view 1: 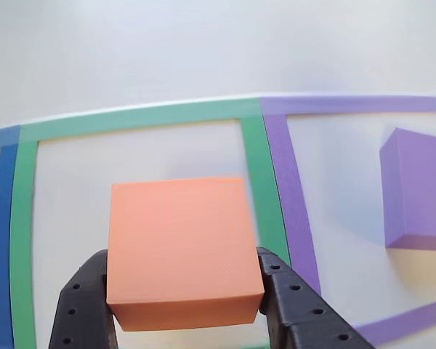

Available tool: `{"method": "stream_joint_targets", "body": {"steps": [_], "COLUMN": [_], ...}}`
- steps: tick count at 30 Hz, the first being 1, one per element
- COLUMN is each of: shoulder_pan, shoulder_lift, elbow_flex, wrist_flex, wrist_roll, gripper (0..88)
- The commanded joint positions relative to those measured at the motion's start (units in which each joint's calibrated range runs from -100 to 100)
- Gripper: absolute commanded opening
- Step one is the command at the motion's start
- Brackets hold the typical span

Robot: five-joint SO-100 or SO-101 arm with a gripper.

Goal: Tower of hanoi

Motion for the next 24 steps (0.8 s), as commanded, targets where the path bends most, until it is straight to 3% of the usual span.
{"method": "stream_joint_targets", "body": {"steps": [1, 8, 24], "shoulder_pan": [-1.7, -2.4, -5.8], "shoulder_lift": [7.9, 21.4, 28.9], "elbow_flex": [-0.1, -0.7, -2.3], "wrist_flex": [-14.3, -30.3, -34.7], "wrist_roll": [0.0, 0.0, 0.0], "gripper": [10.4, 10.5, 10.8]}}
